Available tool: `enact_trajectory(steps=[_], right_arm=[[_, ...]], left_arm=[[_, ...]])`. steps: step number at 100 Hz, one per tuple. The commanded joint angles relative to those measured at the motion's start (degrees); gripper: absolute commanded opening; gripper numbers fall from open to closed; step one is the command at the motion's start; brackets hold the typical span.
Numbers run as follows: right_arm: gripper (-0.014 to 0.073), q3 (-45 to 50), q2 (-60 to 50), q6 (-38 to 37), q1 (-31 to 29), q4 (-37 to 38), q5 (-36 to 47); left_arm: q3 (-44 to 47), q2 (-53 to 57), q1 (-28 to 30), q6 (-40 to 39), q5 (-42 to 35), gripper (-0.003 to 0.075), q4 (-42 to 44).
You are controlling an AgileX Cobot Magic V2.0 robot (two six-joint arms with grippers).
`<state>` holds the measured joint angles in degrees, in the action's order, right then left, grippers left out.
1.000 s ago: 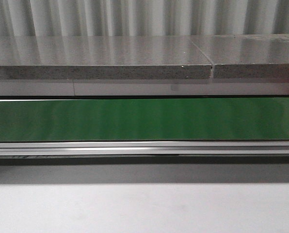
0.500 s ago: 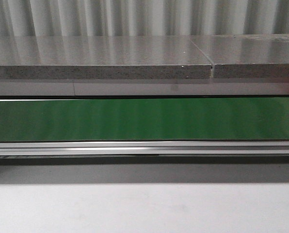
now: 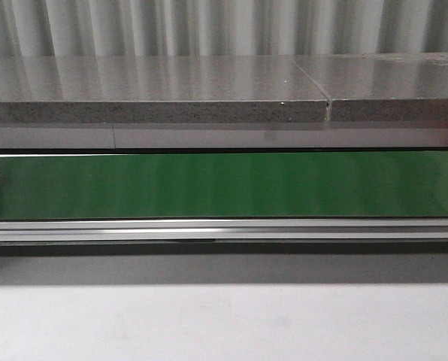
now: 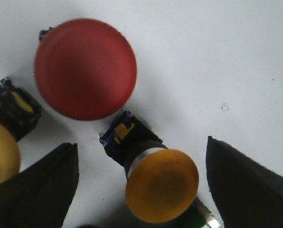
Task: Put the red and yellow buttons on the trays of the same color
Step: 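Lower the red button onto the conveyor belt and open the left gripper, then grasp a yellow push button on the table with the left gripper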
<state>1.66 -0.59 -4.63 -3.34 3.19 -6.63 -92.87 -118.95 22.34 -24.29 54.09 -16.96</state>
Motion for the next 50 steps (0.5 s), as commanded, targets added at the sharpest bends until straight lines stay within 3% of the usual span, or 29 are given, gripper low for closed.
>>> enact_trajectory(steps=[1, 20, 50], right_arm=[[-0.0060, -1.1, -0.9, 0.5, 0.1, 0.0, 4.4], [-0.0060, -1.1, -0.9, 0.5, 0.1, 0.0, 4.4], [-0.0060, -1.1, -0.9, 0.5, 0.1, 0.0, 4.4]], left_arm=[[-1.8, 2.1, 0.0, -0.6, -1.2, 0.0545, -2.0], [-1.8, 1.5, -0.5, 0.0, -1.8, 0.0532, -2.6], [-1.8, 1.5, -1.6, 0.0, -3.2, 0.0300, -3.4]])
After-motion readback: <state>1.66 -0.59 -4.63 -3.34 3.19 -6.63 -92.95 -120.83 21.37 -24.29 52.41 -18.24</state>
